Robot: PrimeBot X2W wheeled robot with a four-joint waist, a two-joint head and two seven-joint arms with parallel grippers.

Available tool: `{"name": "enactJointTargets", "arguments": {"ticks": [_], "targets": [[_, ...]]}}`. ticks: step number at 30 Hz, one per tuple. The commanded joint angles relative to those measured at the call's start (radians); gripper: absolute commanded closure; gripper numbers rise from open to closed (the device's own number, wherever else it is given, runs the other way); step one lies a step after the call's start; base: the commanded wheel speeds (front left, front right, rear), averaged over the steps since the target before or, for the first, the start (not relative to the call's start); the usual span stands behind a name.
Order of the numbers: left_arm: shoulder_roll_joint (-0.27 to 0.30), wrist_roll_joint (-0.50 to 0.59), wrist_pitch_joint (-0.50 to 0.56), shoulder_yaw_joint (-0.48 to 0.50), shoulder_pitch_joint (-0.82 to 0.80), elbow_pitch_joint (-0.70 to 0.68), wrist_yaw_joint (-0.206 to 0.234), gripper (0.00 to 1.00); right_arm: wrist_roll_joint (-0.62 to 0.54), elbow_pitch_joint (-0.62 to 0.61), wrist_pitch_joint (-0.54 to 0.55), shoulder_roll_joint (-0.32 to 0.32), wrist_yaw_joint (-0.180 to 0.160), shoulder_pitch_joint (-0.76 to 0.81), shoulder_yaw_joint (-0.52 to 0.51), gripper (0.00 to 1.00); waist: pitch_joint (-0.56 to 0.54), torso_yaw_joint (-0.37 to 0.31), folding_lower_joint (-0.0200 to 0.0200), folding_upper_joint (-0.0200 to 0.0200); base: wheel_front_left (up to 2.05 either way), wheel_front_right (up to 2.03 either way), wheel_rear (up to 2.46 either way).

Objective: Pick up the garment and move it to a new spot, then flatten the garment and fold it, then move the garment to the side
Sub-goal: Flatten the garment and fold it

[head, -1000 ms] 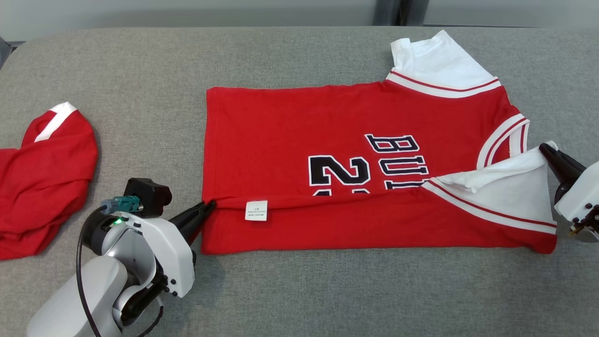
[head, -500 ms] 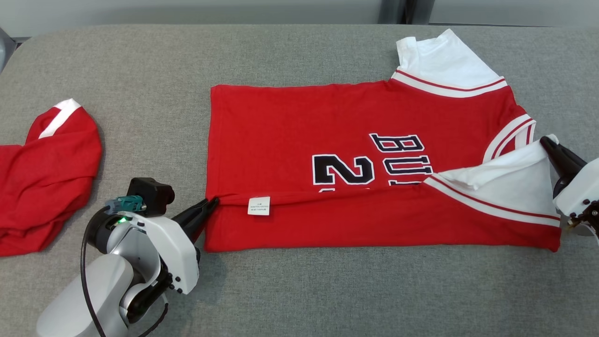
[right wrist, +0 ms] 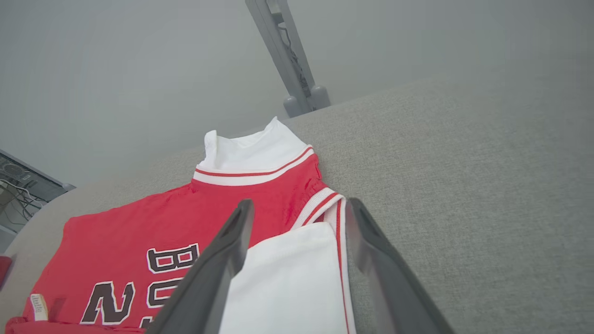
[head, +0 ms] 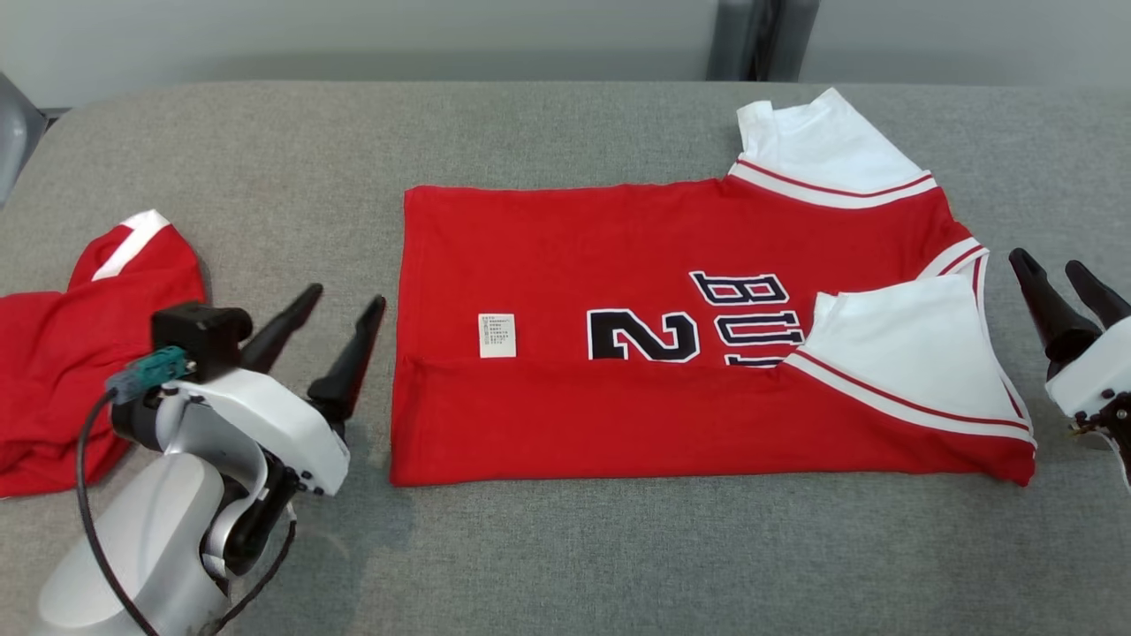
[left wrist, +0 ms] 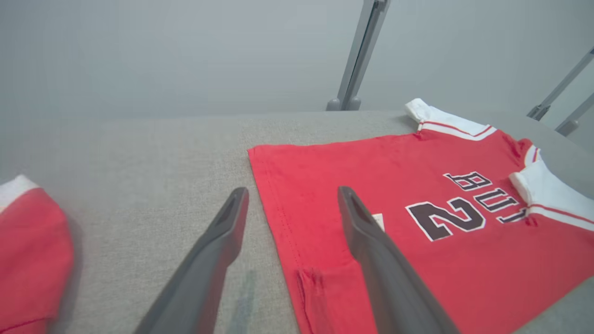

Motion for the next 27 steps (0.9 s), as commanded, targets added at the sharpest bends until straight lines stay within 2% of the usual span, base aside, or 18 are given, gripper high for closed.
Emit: {"name": "enactJointTargets", "arguments": {"ticks": [1,9,16,20,27], "targets": [[0.003,0.006,-0.015,0.010,-0.005,-0.004,0.011,0.00,-0.007,-0.007,-0.015,-0.005,0.000,0.013,-0.002,0.00,-0.011,-0.003,0.0000,0.0000,0.00,0.00,0.00],[-0.030,0.017,-0.179,0.084,0.067,-0.050,0.102,0.00,-0.123,-0.092,-0.201,-0.011,0.000,0.104,0.029,0.00,-0.070,-0.021,0.0000,0.0000,0.00,0.00,0.00],[-0.085,0.089,-0.223,0.148,0.168,-0.106,0.174,0.00,-0.283,-0.132,-0.405,0.019,0.000,0.193,0.026,0.00,-0.109,-0.035,0.0000,0.0000,0.00,0.00,0.00],[-0.153,0.157,-0.223,0.244,0.240,-0.170,0.168,0.00,-0.343,-0.137,-0.498,0.068,0.000,0.234,-0.019,0.00,-0.124,-0.038,0.0000,0.0000,0.00,0.00,0.00],[-0.284,0.330,-0.224,0.406,0.355,-0.229,0.126,0.00,-0.474,-0.202,-0.531,0.150,0.000,0.294,-0.083,0.00,-0.138,-0.038,0.0000,0.0000,0.00,0.00,0.00]]}}
